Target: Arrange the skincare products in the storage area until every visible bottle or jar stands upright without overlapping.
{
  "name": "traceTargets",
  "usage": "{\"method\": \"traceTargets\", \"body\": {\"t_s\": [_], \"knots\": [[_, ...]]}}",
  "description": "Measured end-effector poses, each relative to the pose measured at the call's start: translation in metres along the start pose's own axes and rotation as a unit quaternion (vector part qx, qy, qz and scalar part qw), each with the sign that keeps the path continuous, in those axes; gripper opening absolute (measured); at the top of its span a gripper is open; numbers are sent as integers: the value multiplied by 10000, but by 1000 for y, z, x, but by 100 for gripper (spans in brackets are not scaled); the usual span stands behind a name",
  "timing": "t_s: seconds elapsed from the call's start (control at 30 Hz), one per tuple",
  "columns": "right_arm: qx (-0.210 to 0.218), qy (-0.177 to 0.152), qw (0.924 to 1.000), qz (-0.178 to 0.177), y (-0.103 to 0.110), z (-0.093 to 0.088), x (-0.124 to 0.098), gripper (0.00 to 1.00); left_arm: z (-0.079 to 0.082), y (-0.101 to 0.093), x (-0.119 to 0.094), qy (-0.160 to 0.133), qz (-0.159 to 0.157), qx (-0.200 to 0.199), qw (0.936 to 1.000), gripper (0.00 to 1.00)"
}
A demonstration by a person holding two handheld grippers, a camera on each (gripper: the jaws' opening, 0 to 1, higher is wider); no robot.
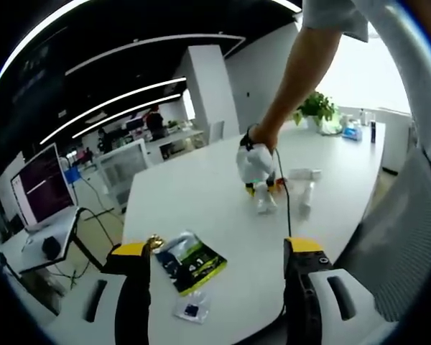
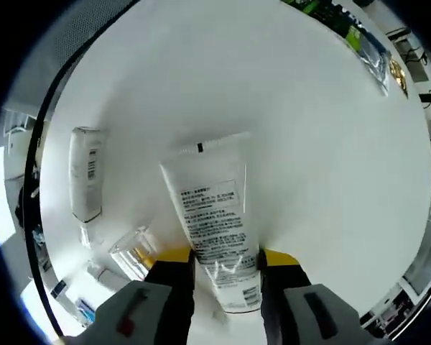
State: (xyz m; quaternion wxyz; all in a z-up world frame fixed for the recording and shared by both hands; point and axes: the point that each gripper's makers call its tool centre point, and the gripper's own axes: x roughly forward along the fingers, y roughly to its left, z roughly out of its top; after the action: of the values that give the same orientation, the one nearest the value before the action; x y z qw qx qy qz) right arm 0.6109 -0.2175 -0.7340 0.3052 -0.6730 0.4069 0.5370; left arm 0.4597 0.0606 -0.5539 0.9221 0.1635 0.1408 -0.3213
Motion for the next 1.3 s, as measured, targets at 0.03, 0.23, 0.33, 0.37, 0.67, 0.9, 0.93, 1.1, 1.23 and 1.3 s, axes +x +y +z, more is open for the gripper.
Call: {"method": "traceTargets", "body": {"t_s": [0.03, 0.23, 0.33, 0.37, 0.67, 0.9, 0.93, 1.1, 1.23, 1.3], "knots": [[74, 18, 10000, 6, 0, 0, 0, 29, 0, 0, 0, 3, 5, -2, 10000, 72], [444, -176, 9986, -249, -8, 1, -6, 22, -1, 2, 0, 25, 35, -11, 10000, 71], [624, -291, 9972, -295, -12, 4, -13, 21, -1, 2, 0, 31, 34, -4, 10000, 70], [676, -297, 9968, -313, -13, 4, -14, 21, -1, 2, 0, 31, 30, 0, 10000, 69], [1342, -583, 9871, -657, -24, -3, -37, 19, 0, 1, -1, 13, 15, 35, 10000, 68], [1824, -969, 9716, -1159, -40, -4, -68, 18, 2, 0, -1, -45, 12, 31, 10000, 68], [1853, -996, 9699, -1226, -41, -4, -73, 18, 2, 1, -1, -48, 13, 29, 10000, 68], [2075, -1145, 9599, -1498, -47, -5, -92, 18, 3, 2, -2, -89, 35, 26, 10000, 68], [2278, -1350, 9456, -1888, -53, -1, -118, 18, 6, 4, -3, -150, 99, 44, 9998, 68], [2393, -1552, 9354, -2092, -56, 4, -135, 18, 6, 6, -4, -173, 137, 14, 9998, 68]]}}
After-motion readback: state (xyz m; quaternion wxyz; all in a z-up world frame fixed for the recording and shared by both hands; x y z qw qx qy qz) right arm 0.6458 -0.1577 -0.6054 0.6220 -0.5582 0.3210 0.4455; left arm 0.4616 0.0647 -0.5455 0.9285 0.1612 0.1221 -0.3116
